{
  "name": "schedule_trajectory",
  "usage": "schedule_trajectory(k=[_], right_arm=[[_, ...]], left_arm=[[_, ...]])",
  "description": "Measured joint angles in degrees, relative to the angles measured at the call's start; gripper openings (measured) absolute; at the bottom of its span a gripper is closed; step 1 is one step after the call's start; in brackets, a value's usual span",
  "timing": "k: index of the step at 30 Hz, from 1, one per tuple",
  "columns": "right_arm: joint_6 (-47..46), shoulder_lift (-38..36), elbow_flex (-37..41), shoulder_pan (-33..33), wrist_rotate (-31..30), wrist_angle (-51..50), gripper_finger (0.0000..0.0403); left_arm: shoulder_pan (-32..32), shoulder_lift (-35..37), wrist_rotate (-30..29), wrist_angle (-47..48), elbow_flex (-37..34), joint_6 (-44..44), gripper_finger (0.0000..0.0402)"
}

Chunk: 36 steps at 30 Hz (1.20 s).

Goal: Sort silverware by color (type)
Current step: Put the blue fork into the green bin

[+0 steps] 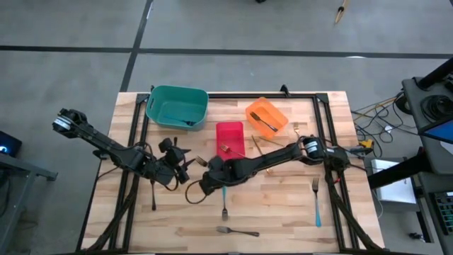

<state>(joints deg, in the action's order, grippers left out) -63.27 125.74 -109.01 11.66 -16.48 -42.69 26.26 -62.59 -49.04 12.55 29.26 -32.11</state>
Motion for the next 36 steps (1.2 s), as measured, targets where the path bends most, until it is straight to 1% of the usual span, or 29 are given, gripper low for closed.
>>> schedule_trajectory(k=[4, 8, 11, 17, 19, 22, 24, 28, 30, 33, 36], right_arm=[[-0.5, 0.0, 0.0, -1.8, -3.4, -1.2, 0.0104], [-0.3, 0.0, 0.2, -3.3, -3.8, -1.2, 0.0104], [0.1, 0.1, 0.3, -3.5, -5.2, -1.2, 0.0104], [4.0, 0.1, 0.3, -4.7, -12.2, -1.2, 0.0105], [5.8, 0.1, 0.3, -5.3, -13.6, -1.2, 0.0105], [6.2, 0.1, 0.3, -5.8, -13.2, -1.0, 0.0105], [6.2, 0.1, 0.3, -5.7, -11.7, -0.3, 0.0105], [6.0, 0.1, 0.3, -4.0, -10.1, 3.3, 0.0105], [5.3, 0.1, 0.3, -3.0, -10.0, 4.8, 0.0105], [3.7, 0.1, 0.3, -2.1, -9.7, 4.3, 0.0105], [3.1, 0.2, 0.6, -1.8, -9.5, 4.0, 0.0105]], left_arm=[[0.0, 0.0, 0.2, -2.3, 0.0, 0.1, 0.0178], [0.1, 0.0, 1.4, -2.9, 0.6, 0.1, 0.0178], [0.4, 0.0, 2.0, -3.0, 1.5, 1.3, 0.0178], [2.1, 0.0, 2.0, -2.7, 2.9, 2.6, 0.0178], [2.4, 0.0, 2.0, -2.5, 3.3, 3.2, 0.0178], [2.5, 0.0, 2.1, -2.5, 4.2, 4.0, 0.0178], [2.6, 0.0, 2.1, -2.5, 5.0, 4.3, 0.0178], [3.9, -0.1, 2.1, -2.7, 7.0, 4.2, 0.0178], [5.4, -0.3, 2.1, -2.7, 8.0, 4.2, 0.0178], [8.0, -0.6, 1.9, -2.6, 9.7, 4.6, 0.0178], [10.6, -1.0, 0.2, -3.0, 11.5, 5.1, 0.0178]])
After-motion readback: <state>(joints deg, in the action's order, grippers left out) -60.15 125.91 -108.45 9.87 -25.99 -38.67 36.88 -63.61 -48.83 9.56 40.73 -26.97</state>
